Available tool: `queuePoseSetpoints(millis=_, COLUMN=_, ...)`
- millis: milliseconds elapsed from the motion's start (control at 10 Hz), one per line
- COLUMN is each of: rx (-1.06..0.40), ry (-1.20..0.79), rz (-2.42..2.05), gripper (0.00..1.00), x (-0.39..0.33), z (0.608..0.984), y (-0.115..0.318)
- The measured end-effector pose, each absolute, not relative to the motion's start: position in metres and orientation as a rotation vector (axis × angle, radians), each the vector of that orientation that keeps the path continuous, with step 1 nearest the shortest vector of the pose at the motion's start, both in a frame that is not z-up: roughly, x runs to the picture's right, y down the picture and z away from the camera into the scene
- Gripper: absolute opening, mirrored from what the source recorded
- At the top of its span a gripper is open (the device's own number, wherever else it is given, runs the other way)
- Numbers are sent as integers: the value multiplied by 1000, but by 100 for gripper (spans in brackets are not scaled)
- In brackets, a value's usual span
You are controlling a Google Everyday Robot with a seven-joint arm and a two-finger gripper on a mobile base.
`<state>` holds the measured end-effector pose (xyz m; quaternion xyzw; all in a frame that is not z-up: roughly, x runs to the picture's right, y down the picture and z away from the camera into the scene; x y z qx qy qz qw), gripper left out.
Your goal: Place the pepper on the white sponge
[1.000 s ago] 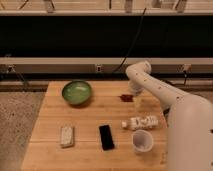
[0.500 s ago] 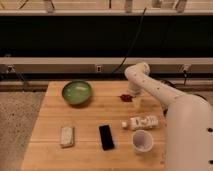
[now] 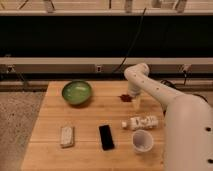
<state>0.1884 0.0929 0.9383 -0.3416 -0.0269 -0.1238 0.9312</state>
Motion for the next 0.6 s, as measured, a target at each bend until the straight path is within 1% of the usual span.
queuePoseSetpoints(millis=100, rx=-702, ry=-56, rz=-254, gripper=78, x=188, z=938, y=94)
queuePoseSetpoints(millis=200, rx=-704, ry=-57, rz=-254, gripper=71, x=188, z=938, y=95)
queuePoseSetpoints(millis=500, rx=-709, ry=-59, rz=-254, gripper=41, x=188, z=938, y=98)
queuePoseSetpoints(millis=600, rx=-710, ry=-61, rz=-254, gripper=33, x=188, z=939, y=99)
